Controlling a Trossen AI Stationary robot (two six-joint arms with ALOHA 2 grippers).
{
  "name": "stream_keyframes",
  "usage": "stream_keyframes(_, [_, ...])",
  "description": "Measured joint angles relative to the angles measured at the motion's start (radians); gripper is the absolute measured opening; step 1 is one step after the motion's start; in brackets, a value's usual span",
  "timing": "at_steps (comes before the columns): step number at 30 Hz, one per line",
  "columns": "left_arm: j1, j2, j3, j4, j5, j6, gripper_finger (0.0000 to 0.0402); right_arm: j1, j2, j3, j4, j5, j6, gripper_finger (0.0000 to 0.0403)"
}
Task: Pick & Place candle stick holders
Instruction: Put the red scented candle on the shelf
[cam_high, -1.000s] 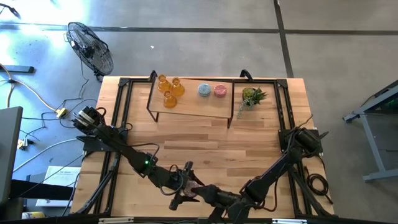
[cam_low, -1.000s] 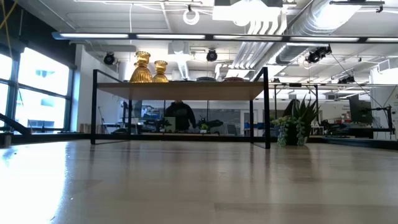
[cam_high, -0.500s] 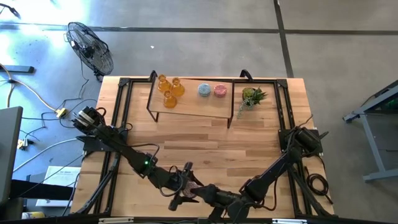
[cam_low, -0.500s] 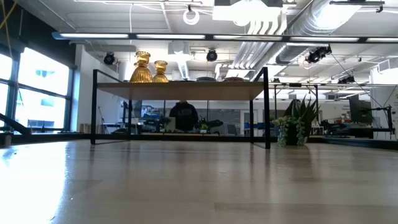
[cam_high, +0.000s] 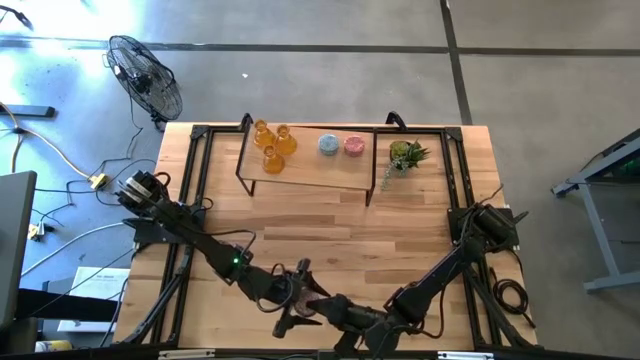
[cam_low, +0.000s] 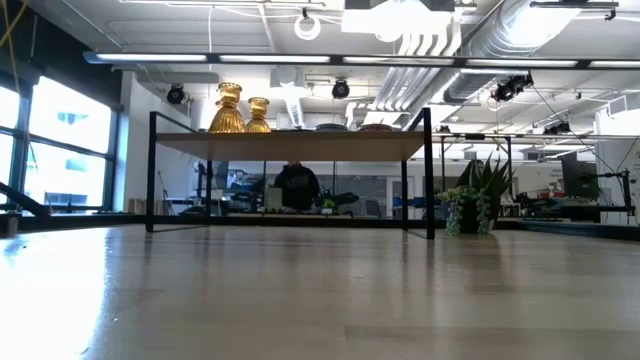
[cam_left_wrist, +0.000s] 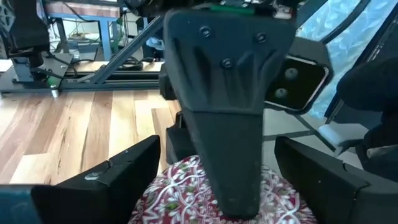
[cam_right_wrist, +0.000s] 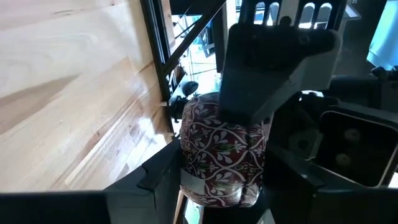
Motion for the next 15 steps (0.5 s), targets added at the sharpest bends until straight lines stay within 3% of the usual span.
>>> stream_keyframes(15, [-0.001,-0.059,0.000,0.037,0.016,0.065,0.0319,0.005,0.000,0.001,0.005,0.088,0.025,0.0180])
